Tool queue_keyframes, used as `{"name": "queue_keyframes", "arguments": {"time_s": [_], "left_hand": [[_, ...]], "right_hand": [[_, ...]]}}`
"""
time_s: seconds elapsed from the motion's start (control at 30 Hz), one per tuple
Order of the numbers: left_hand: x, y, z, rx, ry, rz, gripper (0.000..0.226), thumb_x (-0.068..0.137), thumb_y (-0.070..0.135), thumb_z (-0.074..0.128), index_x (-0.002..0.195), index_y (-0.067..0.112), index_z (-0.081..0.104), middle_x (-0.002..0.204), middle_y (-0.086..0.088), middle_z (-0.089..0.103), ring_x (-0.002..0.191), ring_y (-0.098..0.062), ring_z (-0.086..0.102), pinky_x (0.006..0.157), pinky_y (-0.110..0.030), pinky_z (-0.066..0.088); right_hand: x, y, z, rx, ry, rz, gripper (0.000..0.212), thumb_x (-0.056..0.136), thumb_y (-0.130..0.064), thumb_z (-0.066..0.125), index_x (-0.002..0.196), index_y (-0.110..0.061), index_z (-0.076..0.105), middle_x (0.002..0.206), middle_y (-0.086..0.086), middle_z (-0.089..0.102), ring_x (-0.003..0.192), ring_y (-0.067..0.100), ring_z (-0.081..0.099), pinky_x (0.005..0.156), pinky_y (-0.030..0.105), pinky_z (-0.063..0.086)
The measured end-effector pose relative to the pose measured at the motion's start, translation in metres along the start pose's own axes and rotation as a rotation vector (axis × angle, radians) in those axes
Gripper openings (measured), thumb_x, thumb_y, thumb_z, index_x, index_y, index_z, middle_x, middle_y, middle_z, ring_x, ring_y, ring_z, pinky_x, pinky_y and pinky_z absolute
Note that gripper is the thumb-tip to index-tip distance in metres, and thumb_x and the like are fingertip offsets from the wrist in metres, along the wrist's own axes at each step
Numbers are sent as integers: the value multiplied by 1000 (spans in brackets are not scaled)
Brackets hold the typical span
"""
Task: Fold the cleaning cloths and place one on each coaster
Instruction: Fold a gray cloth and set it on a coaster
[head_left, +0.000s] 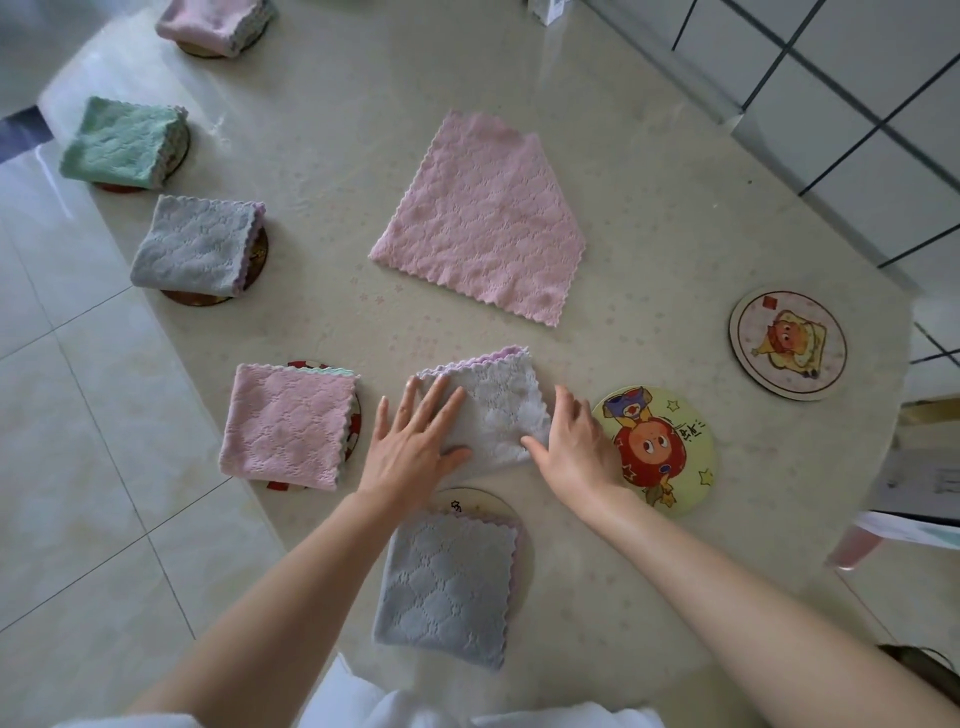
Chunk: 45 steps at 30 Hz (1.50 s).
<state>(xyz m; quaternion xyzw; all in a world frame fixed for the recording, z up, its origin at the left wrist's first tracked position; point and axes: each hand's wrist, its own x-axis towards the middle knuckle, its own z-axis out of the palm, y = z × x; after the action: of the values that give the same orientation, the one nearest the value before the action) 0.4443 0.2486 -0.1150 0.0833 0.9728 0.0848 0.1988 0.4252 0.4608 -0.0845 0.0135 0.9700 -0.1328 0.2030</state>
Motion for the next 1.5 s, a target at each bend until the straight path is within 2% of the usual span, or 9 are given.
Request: {"name": "queue_keyframes", "arguments": {"time_s": [0.2, 0.3, 0.4, 0.6, 0.73, 0.9, 1.1, 1.37, 1.5], "left_hand": [[15, -10, -16, -107, 26, -104, 73, 94, 53, 40, 152, 30, 2, 160, 9, -3, 146, -19, -11, 119, -45, 4], [25, -7, -27, -160, 97, -121, 65, 94, 40, 50, 150, 22, 20, 156, 2, 21, 146, -22, 10, 117, -42, 16], [35, -2, -39, -225, 151, -160, 60, 90, 26, 57, 144, 17, 32, 144, -5, 40, 134, -28, 30, 109, -41, 29], [58, 0, -54, -408, 133, -314, 52, 84, 13, 60, 134, 14, 47, 131, -11, 51, 119, -31, 42, 98, -37, 36], [67, -4, -57, -725, 123, -484, 50, 81, 12, 65, 129, 16, 51, 120, -6, 55, 97, -21, 56, 73, -28, 46], [69, -2, -56, -1051, 11, -551, 61, 70, 12, 83, 123, 14, 52, 102, -12, 60, 87, -27, 62, 76, -38, 56], [58, 12, -62, -1205, -41, -472, 18, 77, -1, 71, 92, 7, 65, 84, -10, 64, 82, -23, 60, 76, -35, 51], [42, 41, -101, -1632, -310, -298, 16, 81, -1, 63, 95, 7, 60, 83, -11, 64, 71, -20, 63, 60, -27, 54], [44, 73, -112, -1766, -379, -209, 21, 82, 1, 58, 102, 4, 61, 88, -13, 67, 74, -22, 65, 62, -29, 56]], "right_hand": [[-3, 1, -4, 177, -13, 63, 51, 91, -22, 59, 133, -10, 32, 121, 14, 49, 94, 26, 59, 70, 31, 51], [0, 2, -8, 317, -57, 139, 47, 90, -16, 59, 131, -8, 38, 124, 15, 49, 105, 27, 54, 81, 30, 45], [3, 4, -8, 439, -123, 210, 49, 88, -22, 62, 130, -9, 42, 122, 11, 54, 105, 24, 53, 77, 24, 39], [5, 0, -6, 556, -214, 312, 49, 83, -35, 66, 122, -10, 48, 117, 5, 58, 93, 18, 53, 71, 24, 37], [6, -5, -5, 552, -240, 358, 50, 82, -36, 67, 118, -8, 45, 114, 7, 57, 92, 21, 54, 72, 28, 43], [8, -10, -5, 484, -214, 375, 50, 83, -35, 68, 116, -6, 43, 112, 8, 56, 95, 25, 57, 68, 29, 42], [11, -9, 3, 423, -192, 351, 27, 83, -25, 61, 104, -9, 57, 108, 9, 63, 97, 28, 60, 73, 31, 50], [-10, 16, -14, 1047, -225, 289, 39, 81, -24, 65, 114, -17, 45, 107, 1, 58, 99, 17, 56, 81, 28, 45], [-18, 50, -31, 1490, -253, 361, 50, 71, -23, 74, 113, -22, 47, 111, 3, 62, 101, 17, 60, 87, 39, 50]]}}
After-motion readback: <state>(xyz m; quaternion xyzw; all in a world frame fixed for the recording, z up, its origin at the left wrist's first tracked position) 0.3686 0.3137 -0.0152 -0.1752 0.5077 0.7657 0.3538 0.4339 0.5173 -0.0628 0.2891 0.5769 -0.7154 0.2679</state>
